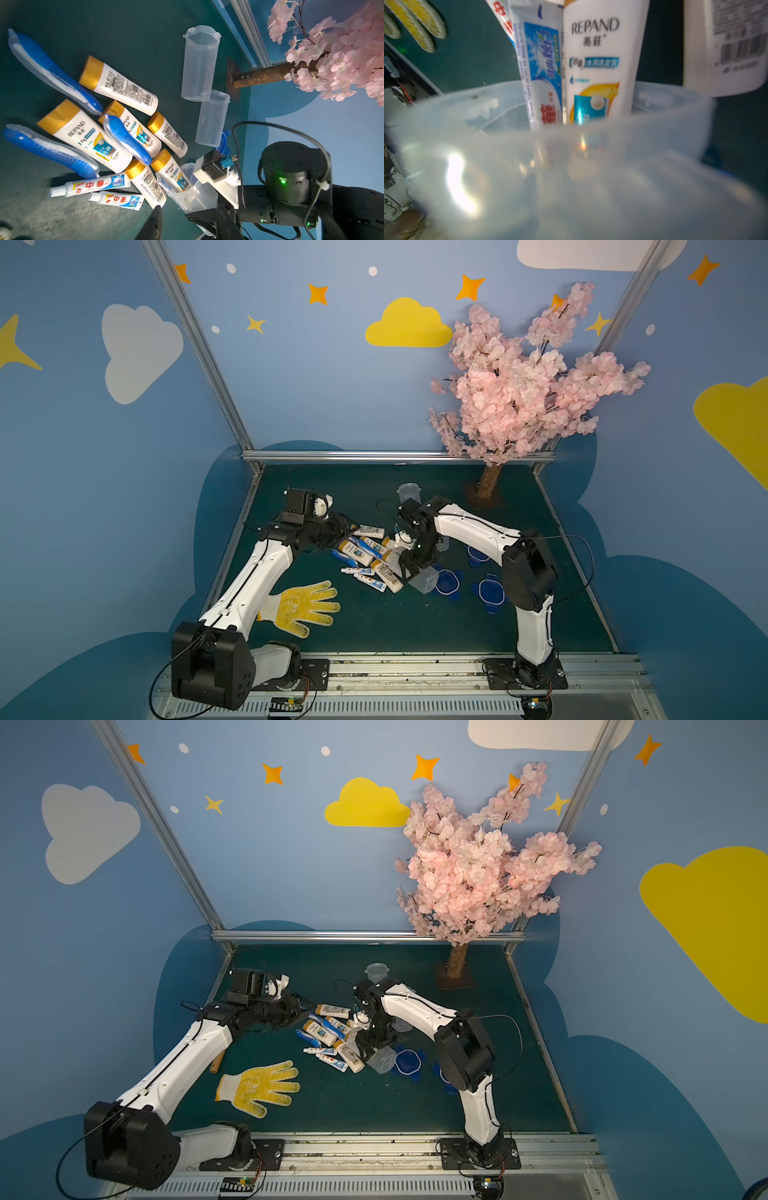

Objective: Take out toiletry kits
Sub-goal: 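Pour the toiletry kits out of the container.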

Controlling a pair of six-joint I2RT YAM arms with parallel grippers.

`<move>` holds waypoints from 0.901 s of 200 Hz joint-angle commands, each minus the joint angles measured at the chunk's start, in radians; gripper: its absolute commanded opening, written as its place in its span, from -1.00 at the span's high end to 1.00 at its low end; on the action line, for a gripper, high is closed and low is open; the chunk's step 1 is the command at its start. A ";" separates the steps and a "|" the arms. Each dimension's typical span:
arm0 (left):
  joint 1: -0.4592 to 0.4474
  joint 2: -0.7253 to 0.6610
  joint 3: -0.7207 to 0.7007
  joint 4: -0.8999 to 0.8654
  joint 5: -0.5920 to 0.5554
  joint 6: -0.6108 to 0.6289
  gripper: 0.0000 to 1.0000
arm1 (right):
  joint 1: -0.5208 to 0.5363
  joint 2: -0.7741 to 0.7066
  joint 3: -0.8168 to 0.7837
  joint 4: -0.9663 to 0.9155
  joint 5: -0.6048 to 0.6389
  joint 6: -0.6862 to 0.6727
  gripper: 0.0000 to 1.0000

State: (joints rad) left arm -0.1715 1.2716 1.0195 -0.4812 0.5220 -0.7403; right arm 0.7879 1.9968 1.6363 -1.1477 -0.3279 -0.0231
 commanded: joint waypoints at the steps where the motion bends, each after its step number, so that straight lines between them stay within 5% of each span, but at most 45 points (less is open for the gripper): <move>1: -0.004 0.006 0.034 -0.014 -0.010 0.019 0.15 | 0.002 -0.047 -0.045 0.001 -0.018 -0.002 0.61; 35: -0.004 0.017 0.039 -0.011 -0.007 0.022 0.15 | -0.010 -0.111 -0.176 0.034 -0.019 0.012 0.61; 103: -0.005 0.013 0.050 -0.030 -0.026 0.031 0.14 | -0.029 -0.191 -0.164 0.008 -0.017 0.000 0.64; 155: -0.003 0.008 0.046 -0.004 -0.058 0.018 0.00 | -0.192 -0.456 -0.298 0.078 0.065 0.054 0.61; 180: -0.012 0.003 0.053 -0.016 -0.088 0.024 -0.18 | -0.327 -0.485 -0.335 0.207 0.168 0.112 0.80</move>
State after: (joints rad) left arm -0.1745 1.2839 1.0508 -0.4908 0.4713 -0.7292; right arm 0.5568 1.5269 1.3422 -1.0637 -0.2756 0.0235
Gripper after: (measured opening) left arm 0.556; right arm 0.610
